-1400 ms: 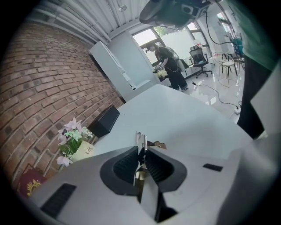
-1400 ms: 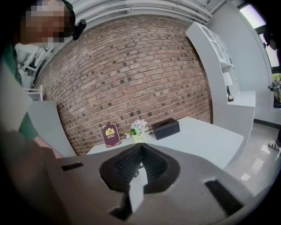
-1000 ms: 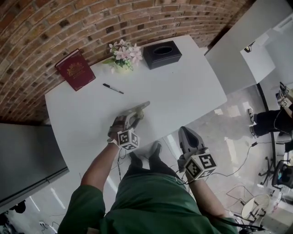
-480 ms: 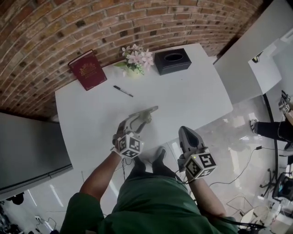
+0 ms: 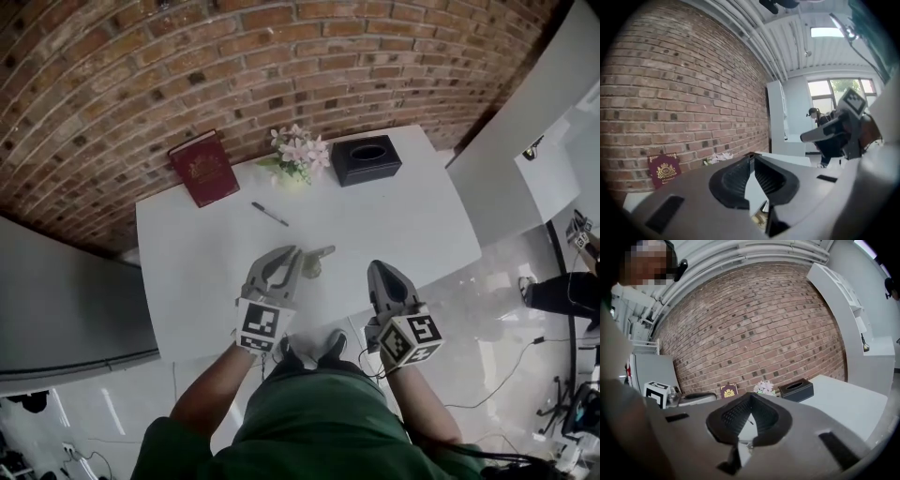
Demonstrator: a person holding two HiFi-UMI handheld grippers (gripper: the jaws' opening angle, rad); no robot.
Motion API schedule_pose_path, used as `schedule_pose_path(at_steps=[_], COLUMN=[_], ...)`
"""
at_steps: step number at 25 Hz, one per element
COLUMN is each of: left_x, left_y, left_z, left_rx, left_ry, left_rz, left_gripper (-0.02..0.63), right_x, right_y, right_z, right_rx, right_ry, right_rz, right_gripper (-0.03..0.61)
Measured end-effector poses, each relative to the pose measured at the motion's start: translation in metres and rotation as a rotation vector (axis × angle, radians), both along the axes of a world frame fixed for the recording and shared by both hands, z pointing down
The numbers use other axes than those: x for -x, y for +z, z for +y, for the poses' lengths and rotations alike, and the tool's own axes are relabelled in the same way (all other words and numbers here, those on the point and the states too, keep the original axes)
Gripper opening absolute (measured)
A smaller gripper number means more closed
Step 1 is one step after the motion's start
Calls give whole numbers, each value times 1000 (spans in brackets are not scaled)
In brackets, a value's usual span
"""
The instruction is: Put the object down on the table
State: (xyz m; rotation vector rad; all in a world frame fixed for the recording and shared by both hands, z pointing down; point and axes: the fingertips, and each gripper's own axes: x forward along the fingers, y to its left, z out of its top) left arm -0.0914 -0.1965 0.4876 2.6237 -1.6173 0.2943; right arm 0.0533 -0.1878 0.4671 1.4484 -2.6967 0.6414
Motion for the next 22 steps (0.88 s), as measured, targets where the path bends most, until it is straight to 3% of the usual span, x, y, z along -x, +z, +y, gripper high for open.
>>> schedule_pose_path(at_steps=[5,8,17,22], left_x=[20,31,47,52], left_y=[-51,-68,-82,-75], left_z=[-2,2,4,8], left_rx=[0,-11,-3,18], left_ry=[-59,-102,-168,-208], left_rz=[150,197,184,185], left_gripper=[22,20,20,20], right_x=[6,7,7,5], right_y=[-22,-34,-72,-76], right_z=[-13,-18,-27,-29], right_rx=[-53,-87,-230,-251], right_ry=[-13,-19,-23,-28], right_rz=[-11,6,22,42], right_gripper=[3,2,2,2])
